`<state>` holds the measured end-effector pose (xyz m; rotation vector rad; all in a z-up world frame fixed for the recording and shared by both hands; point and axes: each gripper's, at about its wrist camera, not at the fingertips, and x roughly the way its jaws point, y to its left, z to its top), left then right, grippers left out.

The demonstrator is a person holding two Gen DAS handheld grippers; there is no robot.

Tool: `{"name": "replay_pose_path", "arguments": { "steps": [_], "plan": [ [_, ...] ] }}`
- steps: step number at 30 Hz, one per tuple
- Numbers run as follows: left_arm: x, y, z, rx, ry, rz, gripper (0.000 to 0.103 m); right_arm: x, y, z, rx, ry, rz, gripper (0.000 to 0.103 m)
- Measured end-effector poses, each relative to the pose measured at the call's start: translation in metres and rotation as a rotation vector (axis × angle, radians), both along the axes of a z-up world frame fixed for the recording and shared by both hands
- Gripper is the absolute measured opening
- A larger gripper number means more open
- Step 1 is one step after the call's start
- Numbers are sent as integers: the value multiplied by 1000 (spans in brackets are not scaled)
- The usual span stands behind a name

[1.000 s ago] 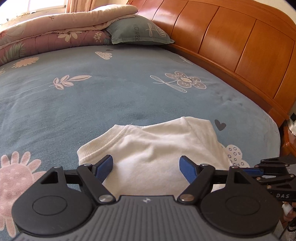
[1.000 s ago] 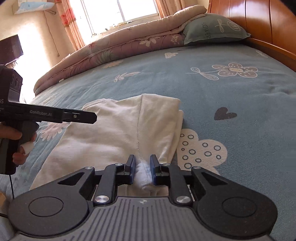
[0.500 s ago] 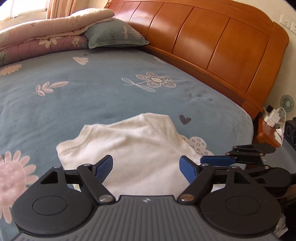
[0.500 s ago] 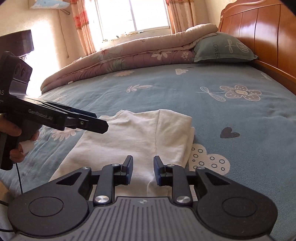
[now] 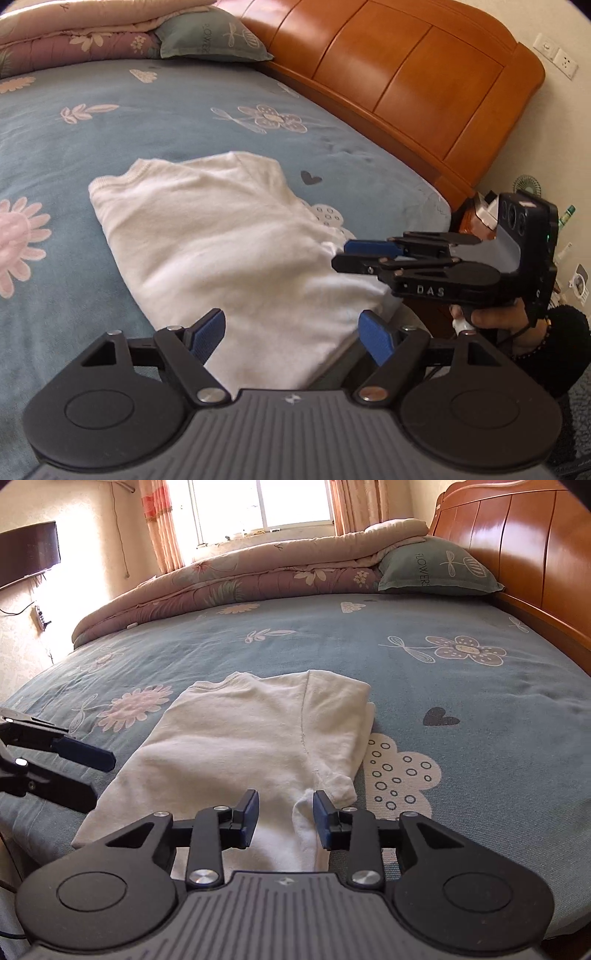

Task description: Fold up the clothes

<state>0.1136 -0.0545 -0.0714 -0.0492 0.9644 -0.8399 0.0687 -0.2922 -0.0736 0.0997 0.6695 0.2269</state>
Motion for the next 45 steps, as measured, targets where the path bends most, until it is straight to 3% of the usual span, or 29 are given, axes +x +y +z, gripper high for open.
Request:
{"name": "replay_pose_path", "arguments": {
  "steps": [2, 8, 11, 15, 17, 25, 28, 30, 32, 38, 45],
  "plan": [
    [-7, 1, -11, 29, 52, -7, 79, -5, -1, 0, -8, 4, -5, 38],
    [-23, 7, 4, 31, 8, -25, 81, -20, -7, 9, 29, -18, -4, 44],
    [-21, 0, -1, 42, 26, -20, 82, -21, 1, 13, 37, -22, 44, 48],
    [-22, -2, -9, 85, 32, -18, 81, -26, 7, -2, 24, 62, 96, 60],
    [-18, 1, 1, 88, -8, 2, 82, -30, 8, -10, 18, 97, 113, 60],
    [19, -10, 37, 144, -187, 120, 83, -35, 1, 8, 4, 29, 62, 60],
    [34, -21, 35, 160, -203, 161, 83, -38, -8, 5, 9, 36, 32, 53],
    [39, -25, 28, 152, -187, 174, 83, -39, -17, -1, 25, 61, 7, 43],
    [39, -28, 21, 137, -168, 177, 83, -40, -25, -7, 45, 81, -12, 42],
    [30, -34, 12, 143, -148, 145, 83, -34, -35, -17, 140, 111, -11, 13],
    [20, -27, 21, 196, -169, 56, 83, -40, -42, -4, 133, 165, 49, 11]
  ]
}}
